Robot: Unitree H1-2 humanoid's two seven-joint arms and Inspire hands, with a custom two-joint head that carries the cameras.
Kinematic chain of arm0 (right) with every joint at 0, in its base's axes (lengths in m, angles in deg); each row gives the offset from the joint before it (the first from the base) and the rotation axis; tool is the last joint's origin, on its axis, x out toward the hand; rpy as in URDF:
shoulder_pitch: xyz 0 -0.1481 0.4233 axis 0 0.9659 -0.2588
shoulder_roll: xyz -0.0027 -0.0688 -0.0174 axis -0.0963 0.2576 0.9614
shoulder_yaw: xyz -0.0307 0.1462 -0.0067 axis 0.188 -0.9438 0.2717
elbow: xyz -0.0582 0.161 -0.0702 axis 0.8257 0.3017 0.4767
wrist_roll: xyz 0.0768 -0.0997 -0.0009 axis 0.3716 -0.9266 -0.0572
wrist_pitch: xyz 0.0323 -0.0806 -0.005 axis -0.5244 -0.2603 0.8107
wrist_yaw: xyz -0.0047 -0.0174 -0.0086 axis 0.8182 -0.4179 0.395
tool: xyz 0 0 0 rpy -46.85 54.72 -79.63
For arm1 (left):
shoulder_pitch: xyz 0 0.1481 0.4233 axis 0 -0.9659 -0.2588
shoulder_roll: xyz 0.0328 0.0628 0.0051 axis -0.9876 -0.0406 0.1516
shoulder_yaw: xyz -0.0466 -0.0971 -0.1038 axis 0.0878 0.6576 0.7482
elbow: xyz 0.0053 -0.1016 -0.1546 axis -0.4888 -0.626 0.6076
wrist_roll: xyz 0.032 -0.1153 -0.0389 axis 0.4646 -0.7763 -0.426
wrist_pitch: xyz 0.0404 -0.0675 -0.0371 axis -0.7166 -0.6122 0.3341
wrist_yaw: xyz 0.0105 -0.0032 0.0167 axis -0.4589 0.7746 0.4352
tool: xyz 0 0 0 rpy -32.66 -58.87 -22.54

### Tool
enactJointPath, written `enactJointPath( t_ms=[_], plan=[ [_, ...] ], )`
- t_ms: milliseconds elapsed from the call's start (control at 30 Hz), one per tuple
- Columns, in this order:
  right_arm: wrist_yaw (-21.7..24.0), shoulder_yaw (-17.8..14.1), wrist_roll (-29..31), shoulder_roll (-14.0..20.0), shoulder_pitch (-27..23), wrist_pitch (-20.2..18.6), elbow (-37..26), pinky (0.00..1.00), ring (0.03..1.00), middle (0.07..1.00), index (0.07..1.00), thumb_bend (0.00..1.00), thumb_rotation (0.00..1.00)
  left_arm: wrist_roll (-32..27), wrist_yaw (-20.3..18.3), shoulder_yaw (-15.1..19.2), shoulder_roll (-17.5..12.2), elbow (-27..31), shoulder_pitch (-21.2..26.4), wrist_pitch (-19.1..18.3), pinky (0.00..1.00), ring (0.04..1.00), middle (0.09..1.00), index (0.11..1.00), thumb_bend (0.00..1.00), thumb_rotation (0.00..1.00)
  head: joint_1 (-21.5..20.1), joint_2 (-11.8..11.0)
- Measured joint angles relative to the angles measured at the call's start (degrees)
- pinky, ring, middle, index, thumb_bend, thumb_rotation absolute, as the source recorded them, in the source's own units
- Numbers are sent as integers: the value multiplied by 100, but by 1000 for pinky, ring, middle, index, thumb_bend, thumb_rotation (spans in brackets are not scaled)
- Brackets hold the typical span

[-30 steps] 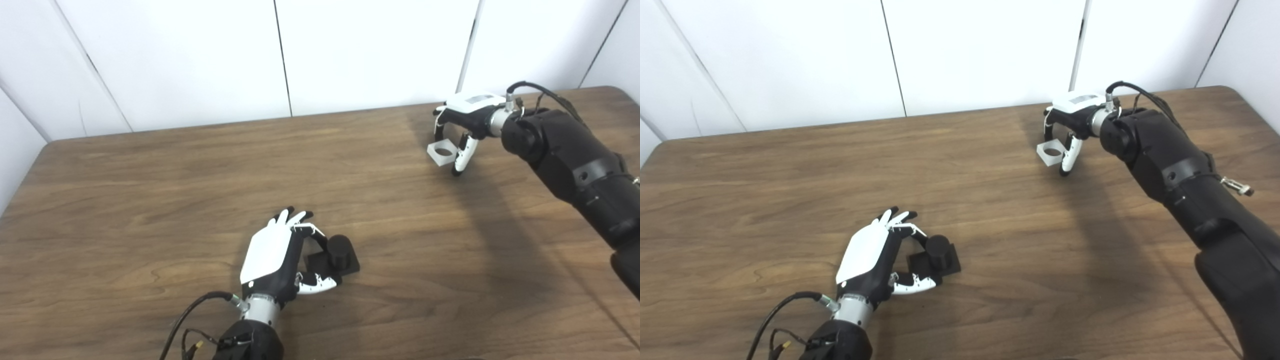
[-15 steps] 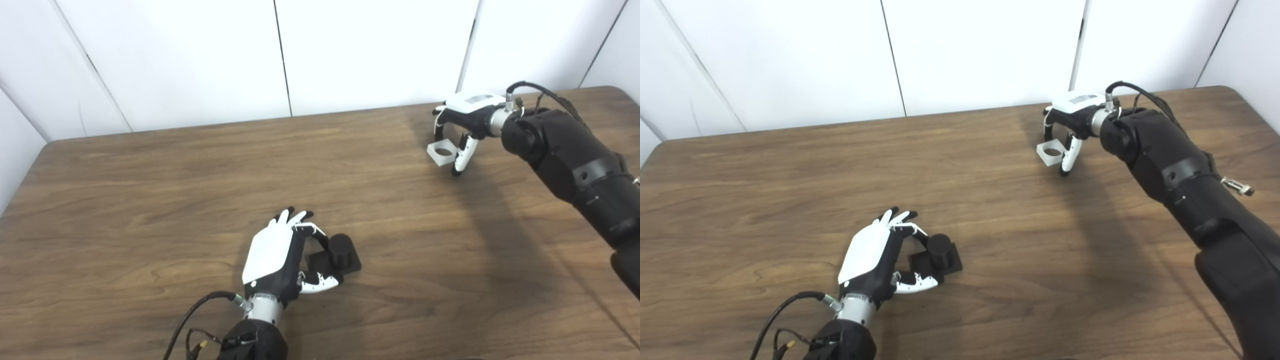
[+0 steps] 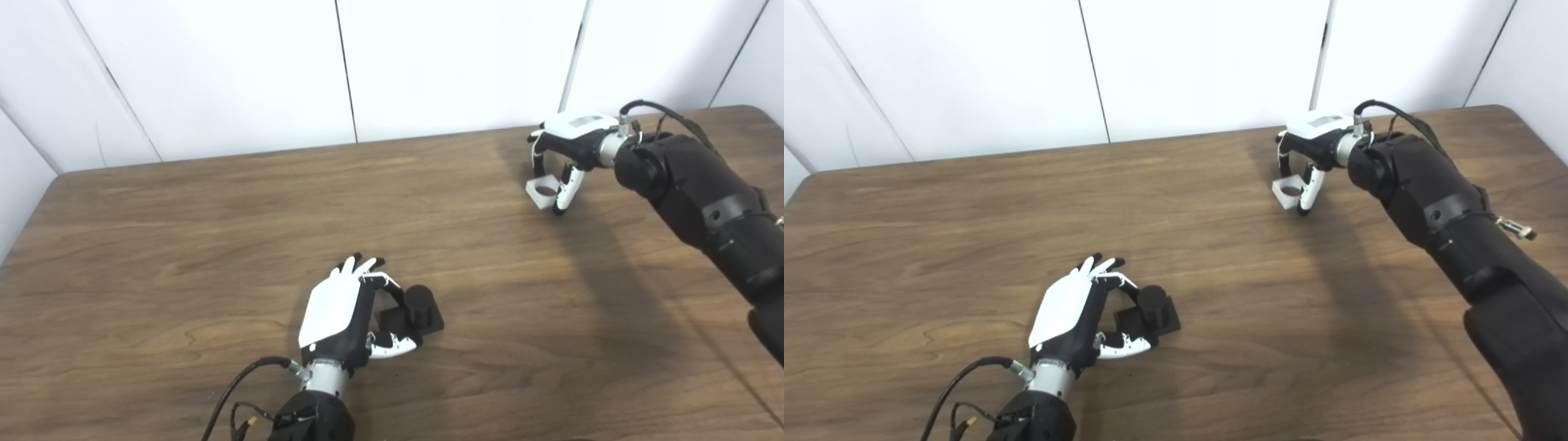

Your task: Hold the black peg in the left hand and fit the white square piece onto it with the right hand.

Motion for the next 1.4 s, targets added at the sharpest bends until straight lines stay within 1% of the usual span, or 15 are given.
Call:
enactJointPath(
  t_ms=[533, 800, 1133, 1333, 1400],
  plan=[
    [-150, -27, 21, -5, -8, 86, 129, 1000, 1000, 917, 489, 524, 137, 1, 0, 0, 0, -1, 0, 1, 1000, 1000, 912, 494, 515, 65, 44, 9],
    [-161, -92, 40, -21, 24, 73, 82, 1000, 1000, 926, 489, 524, 139, 0, -2, 6, -20, 0, 1, 12, 1000, 1000, 913, 494, 515, 65, 158, 17],
    [-110, -388, 236, -135, 451, -55, -777, 1000, 1000, 923, 489, 525, 141, -15, -23, 52, -88, 4, 15, 62, 1000, 1000, 910, 494, 516, 62, 185, -9],
    [-20, -585, 281, -132, 534, -154, -1309, 1000, 1000, 925, 490, 525, 143, -24, -34, 74, -180, 7, 42, 161, 1000, 1000, 908, 494, 515, 63, 237, 9],
    [87, -642, 311, -126, 583, -200, -1523, 1000, 1000, 925, 489, 525, 143, -28, -46, 90, -199, 6, 56, 187, 1000, 1000, 910, 494, 515, 63, 220, 18]
  ],
)
